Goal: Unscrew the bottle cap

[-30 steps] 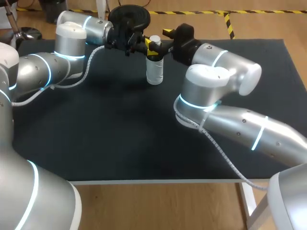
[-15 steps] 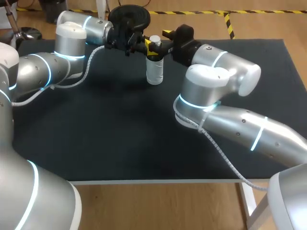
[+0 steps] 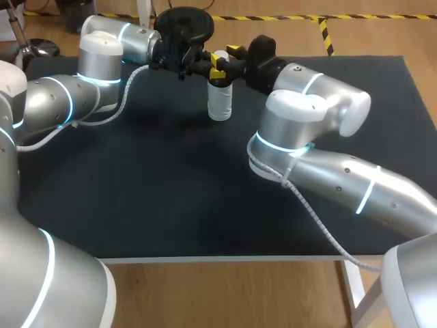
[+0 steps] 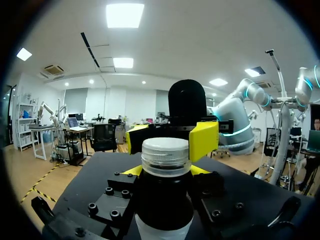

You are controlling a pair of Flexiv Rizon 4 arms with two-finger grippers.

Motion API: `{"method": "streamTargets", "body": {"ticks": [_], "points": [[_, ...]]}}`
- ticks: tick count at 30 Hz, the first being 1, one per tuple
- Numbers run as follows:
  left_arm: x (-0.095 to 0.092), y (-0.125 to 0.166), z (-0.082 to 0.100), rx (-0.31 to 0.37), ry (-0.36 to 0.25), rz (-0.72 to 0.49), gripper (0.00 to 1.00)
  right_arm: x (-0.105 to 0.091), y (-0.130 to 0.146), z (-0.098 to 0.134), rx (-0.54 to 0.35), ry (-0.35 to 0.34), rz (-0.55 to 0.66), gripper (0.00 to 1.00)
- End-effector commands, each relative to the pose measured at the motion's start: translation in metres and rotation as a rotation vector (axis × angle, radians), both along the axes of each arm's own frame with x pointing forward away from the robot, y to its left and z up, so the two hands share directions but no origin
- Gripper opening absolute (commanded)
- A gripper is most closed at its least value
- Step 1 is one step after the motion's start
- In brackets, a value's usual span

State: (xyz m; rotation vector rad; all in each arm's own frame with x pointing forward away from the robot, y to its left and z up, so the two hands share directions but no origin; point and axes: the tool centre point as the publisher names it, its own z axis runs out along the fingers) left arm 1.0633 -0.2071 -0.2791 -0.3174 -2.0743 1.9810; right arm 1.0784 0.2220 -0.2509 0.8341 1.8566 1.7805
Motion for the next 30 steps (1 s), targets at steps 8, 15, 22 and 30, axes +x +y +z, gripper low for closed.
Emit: {"method": "streamTargets", "body": {"ticks": [8, 15, 22, 30], "points": [[0.0065, -0.0002, -0.0025, -0.005, 0.005, -0.049, 0.00, 0.0020, -0.0007, -0.0030, 0.002, -0.018, 0.020, 0.00], [0.0065, -0.0002, -0.0025, -0.005, 0.005, -0.049, 0.00, -0.0008, 0.0000, -0.0013, 0.013, -0.037, 0.096, 0.00], [0.0065, -0.0002, -0.0025, -0.005, 0.005, -0.049, 0.00, -0.0013, 0.0022, 0.0016, 0.039, -0.047, 0.239, 0.00], [0.0065, -0.0002, -0.0025, -0.005, 0.005, -0.049, 0.00, -0.0009, 0.0040, 0.0055, 0.072, -0.050, 0.483, 0.00]]}}
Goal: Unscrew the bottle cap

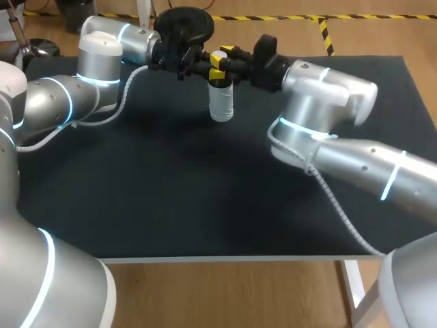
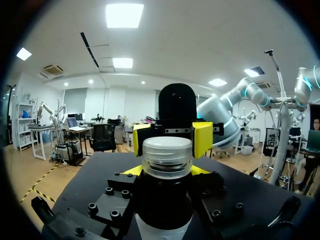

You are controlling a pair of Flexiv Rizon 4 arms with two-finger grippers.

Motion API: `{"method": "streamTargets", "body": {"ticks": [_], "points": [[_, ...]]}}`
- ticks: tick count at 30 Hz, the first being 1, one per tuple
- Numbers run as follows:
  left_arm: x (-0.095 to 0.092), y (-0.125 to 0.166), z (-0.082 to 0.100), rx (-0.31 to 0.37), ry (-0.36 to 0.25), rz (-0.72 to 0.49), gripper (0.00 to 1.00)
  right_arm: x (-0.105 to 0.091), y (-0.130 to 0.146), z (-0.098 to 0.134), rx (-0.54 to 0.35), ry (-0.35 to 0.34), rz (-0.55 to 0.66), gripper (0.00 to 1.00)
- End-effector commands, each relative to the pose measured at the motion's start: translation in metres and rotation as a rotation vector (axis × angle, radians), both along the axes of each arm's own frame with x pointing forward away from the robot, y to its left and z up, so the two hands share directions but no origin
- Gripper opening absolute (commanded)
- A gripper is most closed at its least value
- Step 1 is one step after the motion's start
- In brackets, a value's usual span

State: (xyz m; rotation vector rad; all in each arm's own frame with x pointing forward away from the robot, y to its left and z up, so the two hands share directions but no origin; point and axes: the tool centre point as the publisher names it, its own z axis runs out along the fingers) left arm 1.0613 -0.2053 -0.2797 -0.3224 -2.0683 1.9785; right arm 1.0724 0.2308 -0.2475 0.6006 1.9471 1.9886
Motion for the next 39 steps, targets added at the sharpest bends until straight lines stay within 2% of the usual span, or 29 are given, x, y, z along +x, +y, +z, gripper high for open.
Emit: {"method": "streamTargets", "body": {"ticks": [1, 10, 14, 15, 18, 23, 25, 31, 35, 37, 39], "points": [[0.009, -0.002, -0.002, -0.004, 0.003, -0.043, 0.00, 0.004, -0.005, 0.003, 0.017, -0.005, 0.281, 0.00], [0.009, -0.002, -0.002, -0.004, 0.003, -0.043, 0.00, 0.002, -0.005, 0.006, 0.058, 0.000, 0.557, 0.00], [0.009, -0.002, -0.002, -0.004, 0.003, -0.043, 0.00, 0.003, -0.009, 0.011, 0.054, -0.022, 0.596, 0.00], [0.009, -0.002, -0.002, -0.004, 0.003, -0.043, 0.00, 0.005, -0.012, 0.018, 0.087, -0.044, 0.582, 0.00], [0.009, -0.002, -0.002, -0.004, 0.003, -0.043, 0.00, 0.013, -0.025, 0.032, 0.093, -0.084, 0.519, 0.00], [0.009, -0.002, -0.002, -0.004, 0.003, -0.043, 0.00, 0.026, -0.064, 0.043, 0.009, -0.085, 0.386, 0.00], [0.009, -0.002, -0.002, -0.004, 0.003, -0.043, 0.00, 0.030, -0.090, 0.038, -0.046, -0.053, 0.314, 0.00], [0.009, -0.002, -0.002, -0.004, 0.003, -0.043, 0.00, 0.032, -0.145, 0.009, -0.072, 0.034, 0.143, 0.00], [0.009, -0.002, -0.002, -0.004, 0.003, -0.043, 0.00, 0.029, -0.163, -0.016, -0.086, 0.070, 0.051, 0.00], [0.009, -0.002, -0.002, -0.004, 0.003, -0.043, 0.00, 0.031, -0.165, -0.030, -0.118, 0.084, 0.015, 0.00], [0.009, -0.002, -0.002, -0.004, 0.003, -0.043, 0.00, 0.029, -0.165, -0.041, -0.103, 0.092, -0.014, 0.00]]}}
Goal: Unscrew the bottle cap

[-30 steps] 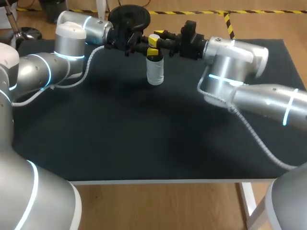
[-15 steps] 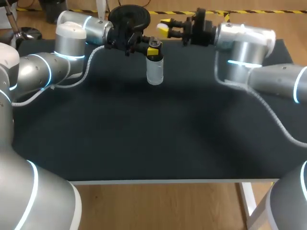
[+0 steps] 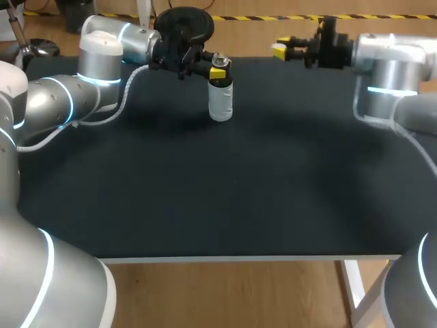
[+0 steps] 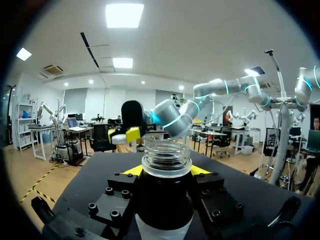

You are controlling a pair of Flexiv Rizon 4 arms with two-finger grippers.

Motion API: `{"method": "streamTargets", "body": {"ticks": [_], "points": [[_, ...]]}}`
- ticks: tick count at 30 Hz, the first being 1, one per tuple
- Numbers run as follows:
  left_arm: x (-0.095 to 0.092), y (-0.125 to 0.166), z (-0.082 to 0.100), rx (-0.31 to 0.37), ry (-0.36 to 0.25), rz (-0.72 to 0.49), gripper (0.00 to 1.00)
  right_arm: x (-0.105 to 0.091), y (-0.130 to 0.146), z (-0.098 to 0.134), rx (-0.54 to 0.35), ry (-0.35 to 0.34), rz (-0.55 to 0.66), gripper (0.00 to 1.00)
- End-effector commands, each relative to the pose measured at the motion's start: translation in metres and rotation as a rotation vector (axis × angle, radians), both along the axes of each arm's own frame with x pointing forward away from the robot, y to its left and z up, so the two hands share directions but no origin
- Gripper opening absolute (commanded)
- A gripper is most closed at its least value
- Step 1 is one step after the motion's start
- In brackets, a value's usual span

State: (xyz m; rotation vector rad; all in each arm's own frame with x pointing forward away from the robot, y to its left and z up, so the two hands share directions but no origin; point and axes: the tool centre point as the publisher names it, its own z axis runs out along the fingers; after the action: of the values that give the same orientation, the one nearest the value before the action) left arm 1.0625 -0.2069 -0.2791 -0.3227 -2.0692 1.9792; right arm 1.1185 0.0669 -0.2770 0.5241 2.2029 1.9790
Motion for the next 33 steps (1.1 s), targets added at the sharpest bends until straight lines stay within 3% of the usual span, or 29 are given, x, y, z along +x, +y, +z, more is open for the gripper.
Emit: {"method": "streamTargets", "body": {"ticks": [1, 8, 19, 20, 21, 22, 23, 24, 26, 33], "points": [[0.007, 0.000, -0.003, -0.004, 0.004, -0.043, 0.00, -0.016, -0.001, -0.017, -0.015, -0.007, -0.195, 0.00], [0.007, 0.000, -0.003, -0.004, 0.004, -0.043, 0.00, -0.018, 0.001, -0.059, -0.014, 0.023, -0.265, 0.00], [0.007, 0.000, -0.003, -0.004, 0.004, -0.043, 0.00, -0.025, -0.004, -0.103, -0.077, 0.134, -0.287, 0.02], [0.007, 0.000, -0.003, -0.004, 0.004, -0.043, 0.00, -0.025, -0.004, -0.105, -0.077, 0.137, -0.288, 0.32], [0.007, 0.000, -0.003, -0.004, 0.004, -0.043, 0.00, -0.025, -0.005, -0.105, -0.074, 0.142, -0.289, 0.44], [0.007, 0.000, -0.003, -0.004, 0.004, -0.043, 0.00, -0.026, -0.005, -0.105, -0.075, 0.146, -0.291, 0.82], [0.007, 0.000, -0.003, -0.004, 0.004, -0.043, 0.00, -0.026, -0.005, -0.105, -0.075, 0.148, -0.291, 1.00], [0.007, 0.000, -0.003, -0.004, 0.004, -0.043, 0.21, -0.025, -0.006, -0.104, -0.071, 0.148, -0.292, 1.00], [0.007, 0.000, -0.003, -0.004, 0.004, -0.043, 1.00, -0.025, -0.008, -0.101, -0.065, 0.147, -0.295, 1.00], [0.007, 0.000, -0.003, -0.004, 0.004, -0.043, 1.00, -0.022, -0.016, -0.091, -0.009, 0.130, -0.325, 1.00]]}}
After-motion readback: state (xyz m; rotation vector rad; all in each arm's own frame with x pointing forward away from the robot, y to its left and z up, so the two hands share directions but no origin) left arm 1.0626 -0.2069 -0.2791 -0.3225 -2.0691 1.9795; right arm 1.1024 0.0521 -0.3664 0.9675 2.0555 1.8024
